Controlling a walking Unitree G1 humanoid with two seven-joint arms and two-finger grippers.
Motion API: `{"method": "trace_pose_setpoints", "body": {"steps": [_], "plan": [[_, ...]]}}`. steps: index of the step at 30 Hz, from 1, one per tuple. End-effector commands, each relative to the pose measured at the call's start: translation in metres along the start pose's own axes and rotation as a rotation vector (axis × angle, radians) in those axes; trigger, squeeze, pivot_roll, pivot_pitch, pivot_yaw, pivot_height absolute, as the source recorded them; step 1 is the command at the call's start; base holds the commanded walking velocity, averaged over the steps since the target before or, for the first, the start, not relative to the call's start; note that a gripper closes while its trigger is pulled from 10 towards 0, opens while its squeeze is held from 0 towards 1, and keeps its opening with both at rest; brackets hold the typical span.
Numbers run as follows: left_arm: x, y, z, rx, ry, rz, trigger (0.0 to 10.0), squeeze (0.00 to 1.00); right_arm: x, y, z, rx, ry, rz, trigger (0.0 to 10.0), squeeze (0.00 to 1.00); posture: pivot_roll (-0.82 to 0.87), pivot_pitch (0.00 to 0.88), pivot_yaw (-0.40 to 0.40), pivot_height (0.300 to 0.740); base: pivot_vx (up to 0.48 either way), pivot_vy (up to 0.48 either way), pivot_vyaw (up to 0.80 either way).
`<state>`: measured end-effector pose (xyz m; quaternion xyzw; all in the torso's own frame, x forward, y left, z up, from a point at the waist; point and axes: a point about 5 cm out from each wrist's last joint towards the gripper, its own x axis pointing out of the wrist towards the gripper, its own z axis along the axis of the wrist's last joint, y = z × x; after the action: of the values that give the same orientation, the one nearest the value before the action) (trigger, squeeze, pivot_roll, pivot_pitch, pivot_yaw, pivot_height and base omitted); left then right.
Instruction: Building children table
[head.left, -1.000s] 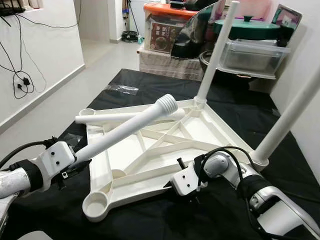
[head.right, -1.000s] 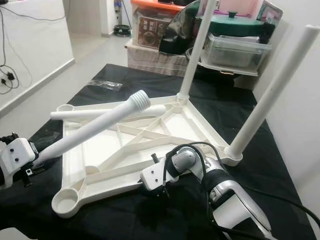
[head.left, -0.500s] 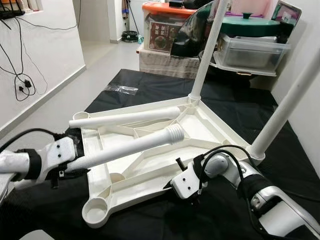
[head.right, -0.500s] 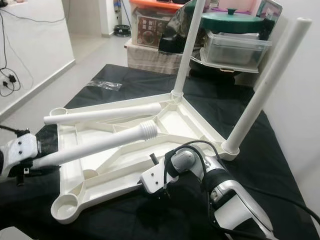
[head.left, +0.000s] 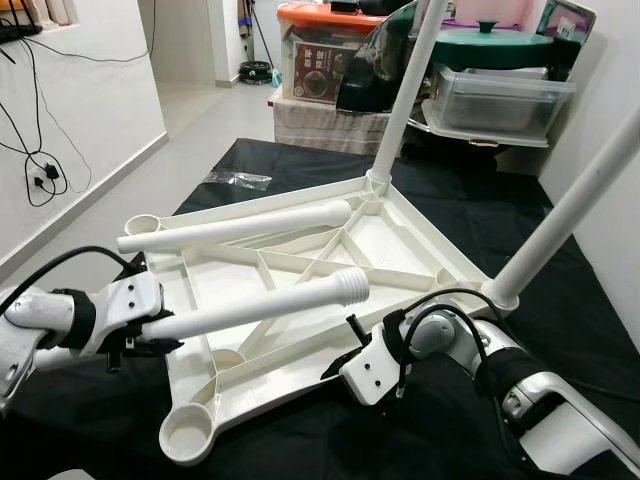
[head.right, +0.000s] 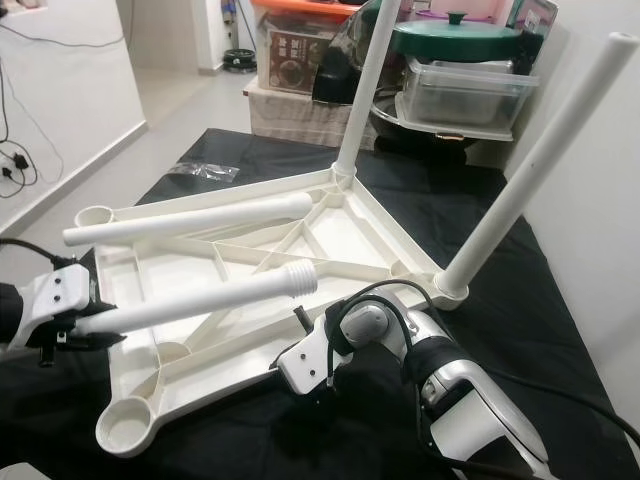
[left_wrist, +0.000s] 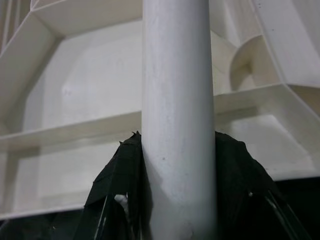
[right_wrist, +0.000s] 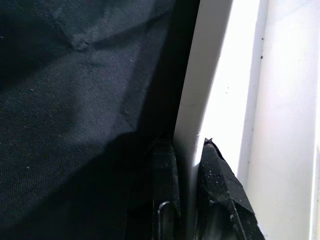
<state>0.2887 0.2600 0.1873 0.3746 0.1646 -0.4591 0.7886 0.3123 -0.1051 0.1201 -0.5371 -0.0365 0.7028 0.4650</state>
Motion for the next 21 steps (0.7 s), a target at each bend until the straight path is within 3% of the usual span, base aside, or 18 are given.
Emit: {"method": "trace_pose_setpoints", "body": {"steps": [1,12,14,15,17,20,21], "plan": [[0.005,0.0,0.002,0.014,-0.002,-0.021,10.0,0.0,0.006,-0.005,0.016,-0.163,-0.033,0.064,9.8,0.0,0.04,0.0,-0.015,0.74,0.0,0.0,0.0],[0.011,0.004,0.002,0.008,-0.008,-0.007,10.0,0.0,-0.01,-0.023,0.015,-0.164,0.022,0.052,10.0,0.0,0.03,0.0,-0.021,0.74,0.0,0.0,0.0],[0.016,0.007,0.003,-0.005,-0.015,0.013,10.0,0.0,-0.01,-0.037,0.015,-0.04,0.05,-0.041,10.0,0.0,0.03,0.0,-0.022,0.74,0.0,0.0,0.0],[0.016,0.007,0.003,-0.005,-0.015,0.013,10.0,0.0,-0.01,-0.037,0.015,-0.04,0.05,-0.041,10.0,0.0,0.03,0.0,-0.022,0.74,0.0,0.0,0.0],[0.021,0.008,0.002,-0.017,-0.018,0.027,10.0,0.0,-0.01,-0.043,0.01,0.122,0.069,-0.085,10.0,0.0,0.02,0.0,-0.025,0.74,0.0,0.0,0.0],[0.023,0.008,0.002,-0.024,-0.02,0.035,10.0,0.0,-0.01,-0.043,0.008,0.18,0.079,-0.095,10.0,0.0,0.02,0.0,-0.026,0.74,0.0,0.0,0.0],[0.025,0.008,0.002,-0.034,-0.023,0.044,10.0,0.0,-0.011,-0.044,0.006,0.223,0.089,-0.111,10.0,0.46,0.02,0.0,-0.029,0.74,0.0,0.0,0.0]]}}
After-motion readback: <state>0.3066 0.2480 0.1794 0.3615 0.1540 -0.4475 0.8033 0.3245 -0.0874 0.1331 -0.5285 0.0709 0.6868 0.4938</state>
